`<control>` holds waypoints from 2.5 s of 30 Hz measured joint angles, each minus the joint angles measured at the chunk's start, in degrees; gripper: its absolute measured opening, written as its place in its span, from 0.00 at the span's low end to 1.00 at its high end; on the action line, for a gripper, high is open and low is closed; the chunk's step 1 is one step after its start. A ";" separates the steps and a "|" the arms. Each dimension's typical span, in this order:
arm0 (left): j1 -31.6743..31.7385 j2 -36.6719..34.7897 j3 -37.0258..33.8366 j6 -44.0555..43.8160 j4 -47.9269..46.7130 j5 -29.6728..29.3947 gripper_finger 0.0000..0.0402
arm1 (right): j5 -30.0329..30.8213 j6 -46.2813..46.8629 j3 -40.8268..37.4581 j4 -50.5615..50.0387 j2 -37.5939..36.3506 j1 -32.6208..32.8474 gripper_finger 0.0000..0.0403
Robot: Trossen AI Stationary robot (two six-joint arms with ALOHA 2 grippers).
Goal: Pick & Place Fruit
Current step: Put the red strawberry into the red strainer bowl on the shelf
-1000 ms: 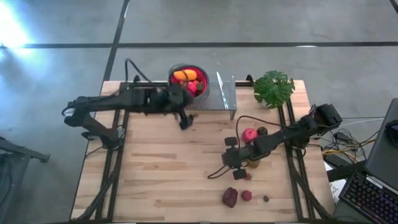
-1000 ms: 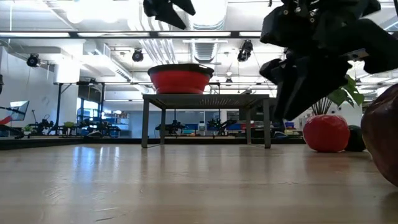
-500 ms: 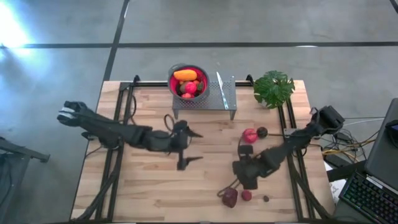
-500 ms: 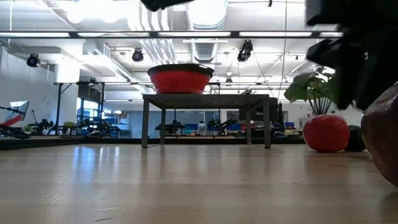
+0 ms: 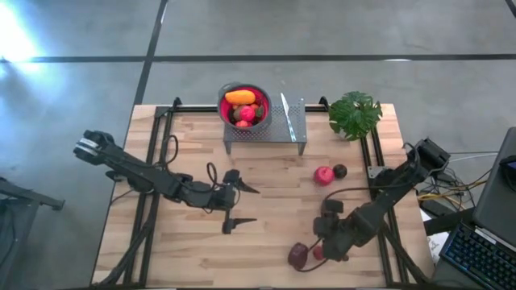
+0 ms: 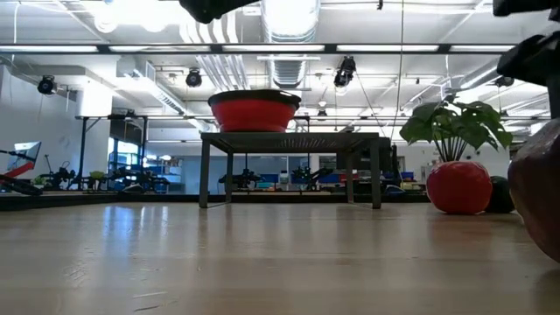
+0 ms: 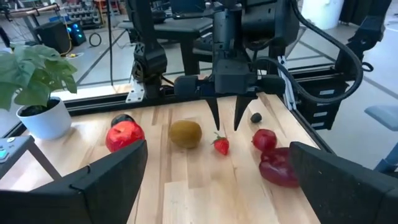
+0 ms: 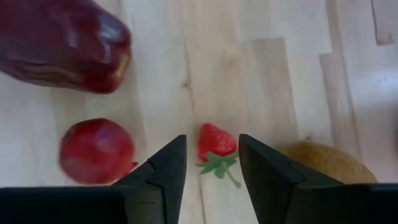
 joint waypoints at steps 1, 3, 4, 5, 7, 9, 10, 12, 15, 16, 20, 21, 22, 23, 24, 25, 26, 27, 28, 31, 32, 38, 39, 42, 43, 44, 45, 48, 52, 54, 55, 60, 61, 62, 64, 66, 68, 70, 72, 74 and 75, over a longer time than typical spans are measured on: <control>0.00 0.00 -0.10 -0.01 0.01 -0.01 0.98 | 0.14 0.31 -0.41 0.09 0.00 0.19 0.35; 0.00 0.00 -0.20 -0.02 0.20 -0.01 0.98 | 0.14 1.12 -1.27 0.15 0.00 0.28 0.34; 0.00 0.00 -0.20 -0.03 0.60 0.00 0.98 | 0.10 1.58 -1.72 0.18 0.00 0.30 0.33; 0.00 0.00 -0.20 -0.03 0.96 0.02 0.98 | 0.00 2.10 -2.15 0.09 0.00 0.30 0.33; 0.00 0.00 -0.18 -0.05 1.28 0.01 0.98 | -0.22 3.14 -2.52 0.17 0.00 0.30 0.33; 0.00 0.02 -0.18 -0.05 1.21 0.02 0.98 | -0.29 3.69 -2.56 0.27 0.00 0.51 0.35; 0.00 0.02 -0.18 -0.05 1.19 0.00 0.98 | -0.29 3.45 -2.56 0.40 0.00 0.63 0.36; 0.00 0.02 -0.18 -0.07 1.22 0.02 0.98 | -0.36 2.88 -2.56 0.67 0.00 0.72 0.38; 0.00 0.02 -0.18 -0.10 1.17 0.02 0.98 | -0.53 2.61 -2.58 0.91 0.14 0.67 0.43; 0.00 0.02 -0.18 -0.10 1.17 0.02 0.98 | -0.52 2.61 -2.59 1.08 0.42 0.65 0.44; 0.00 0.02 -0.18 -0.12 1.15 0.02 0.98 | -0.10 1.03 -2.82 3.11 1.92 0.67 0.50; 0.00 0.02 -0.18 -0.12 1.15 0.02 0.98 | -0.11 0.72 -2.82 3.54 2.46 0.67 0.51; 0.00 0.02 -0.18 -0.12 1.15 0.02 0.98 | -0.10 0.43 -2.87 3.49 2.93 0.67 0.52; 0.00 0.02 -0.18 -0.12 1.16 0.02 0.98 | -0.10 0.28 -2.97 3.40 3.43 0.65 0.53; 0.00 0.02 -0.18 -0.12 1.12 0.02 0.98 | -0.04 0.21 -2.98 3.33 3.99 0.64 0.54; 0.00 0.04 -0.18 -0.12 1.12 0.02 0.98 | -0.04 0.18 -2.98 3.36 4.34 0.63 0.55; 0.00 0.04 -0.18 -0.12 1.12 0.02 0.98 | -0.04 0.11 -3.04 3.42 4.58 0.63 0.56; 0.00 0.04 -0.18 -0.12 1.12 0.02 0.98 | -0.04 -0.09 -3.09 3.41 4.88 0.63 0.56; 0.00 0.04 -0.18 -0.12 1.15 0.02 0.98 | -0.02 -0.22 -3.09 3.50 5.18 0.60 0.57; 0.00 0.07 -0.18 -0.12 1.12 0.02 0.98 | -0.10 -0.38 -3.53 3.63 5.86 0.52 0.58; 0.00 0.07 -0.18 -0.12 1.14 0.02 0.98 | -0.10 -0.36 -3.59 3.77 6.09 0.49 0.58; 0.00 0.07 -0.18 -0.12 1.34 0.02 0.98 | -0.52 -0.67 -5.45 8.46 6.92 0.22 0.53; 0.00 0.07 -0.18 -0.12 1.36 0.02 0.98 | -0.71 -0.68 -5.78 8.64 6.95 0.12 0.52; 0.00 0.07 -0.18 -0.12 1.48 0.02 0.98 | -0.74 -0.85 -6.47 9.12 6.97 -0.17 0.48; 0.00 0.07 -0.18 -0.12 1.53 0.02 0.98 | -0.74 -0.85 -6.58 9.22 6.97 -0.27 0.46; 0.00 0.07 -0.18 -0.09 1.54 0.02 0.98 | -0.73 -0.96 -6.58 9.19 6.97 -0.34 0.45; 0.01 0.07 -0.18 0.08 1.58 0.02 0.98 | -0.72 -1.49 -6.58 9.21 6.97 -0.49 0.43; 0.32 0.07 -0.18 1.21 1.56 0.02 0.98 | -0.67 -2.67 -6.58 9.27 6.95 -0.88 0.36; 0.42 0.07 -0.18 1.54 1.52 0.02 0.98 | -0.55 -4.64 -6.48 9.22 6.75 -1.50 0.30; 0.42 0.07 -0.18 1.54 1.52 0.02 0.98 | -0.38 -5.76 -6.00 9.26 6.61 -1.60 0.30; 0.42 0.07 -0.18 1.54 1.51 0.02 0.98 | -0.28 -6.34 -5.71 9.20 6.48 -1.73 0.30; 0.42 0.07 -0.18 1.55 0.88 0.02 0.98 | 0.05 -9.79 -3.85 9.25 4.84 -1.82 0.34; 0.44 0.07 -0.20 2.17 0.49 0.02 0.98 | 0.27 -10.65 -3.45 9.21 4.34 -1.82 0.34; 0.44 0.07 -0.22 2.97 0.18 0.02 0.98 | 0.57 -11.41 -3.05 9.21 3.67 -1.82 0.34; 0.44 0.07 -0.22 5.00 -0.86 0.00 0.98 | 1.46 -13.11 -2.36 9.23 2.24 -1.92 0.33; 0.22 0.61 -0.22 8.07 -0.96 -0.87 0.98 | 1.50 -14.46 -1.81 9.20 0.46 -2.34 0.32; -0.46 1.75 -0.22 12.10 -0.98 -2.99 0.98 | 1.58 -15.51 -1.41 9.24 -1.48 -2.99 0.31; -1.41 3.55 -0.04 17.71 -0.71 -7.20 0.98 | 1.60 -16.19 -1.34 9.18 -3.67 -3.73 0.32; -2.43 5.94 0.49 23.78 -0.76 -13.25 0.98 | 1.60 -16.49 -1.25 9.19 -6.01 -4.85 0.34; -3.28 8.76 1.33 29.46 0.26 -18.82 0.98 | 1.68 -16.47 -1.27 9.36 -8.49 -6.02 0.34; -3.64 10.40 1.84 32.36 1.68 -21.25 0.98 | 1.83 -16.47 -1.29 9.78 -9.67 -6.69 0.34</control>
